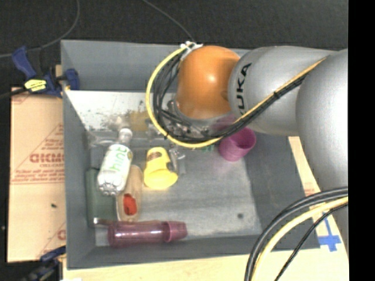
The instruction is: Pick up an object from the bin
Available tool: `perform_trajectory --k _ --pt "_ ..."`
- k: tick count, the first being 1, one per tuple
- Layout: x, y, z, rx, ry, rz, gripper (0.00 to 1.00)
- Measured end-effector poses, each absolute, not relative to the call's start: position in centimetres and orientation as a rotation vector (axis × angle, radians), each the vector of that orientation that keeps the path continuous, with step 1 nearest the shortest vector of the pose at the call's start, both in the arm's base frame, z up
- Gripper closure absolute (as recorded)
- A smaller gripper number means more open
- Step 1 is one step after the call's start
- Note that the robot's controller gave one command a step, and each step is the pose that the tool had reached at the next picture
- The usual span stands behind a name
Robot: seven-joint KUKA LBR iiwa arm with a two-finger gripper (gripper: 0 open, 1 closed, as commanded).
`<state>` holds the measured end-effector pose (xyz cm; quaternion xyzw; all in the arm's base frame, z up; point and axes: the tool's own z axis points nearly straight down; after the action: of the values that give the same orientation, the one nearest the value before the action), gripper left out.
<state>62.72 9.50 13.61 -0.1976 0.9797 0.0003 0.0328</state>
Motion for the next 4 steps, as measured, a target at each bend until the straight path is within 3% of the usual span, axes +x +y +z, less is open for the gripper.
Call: perform_trajectory --k 1,3,4 --pt "63.3 10.4 10.4 -0.975 2.890 -0.034 0.00" --pt "62.3 10.6 8.8 -0.972 2.907 -0.015 0.00" --pt "64.0 7.8 7.2 -1.201 2.800 -0.039 1.00"
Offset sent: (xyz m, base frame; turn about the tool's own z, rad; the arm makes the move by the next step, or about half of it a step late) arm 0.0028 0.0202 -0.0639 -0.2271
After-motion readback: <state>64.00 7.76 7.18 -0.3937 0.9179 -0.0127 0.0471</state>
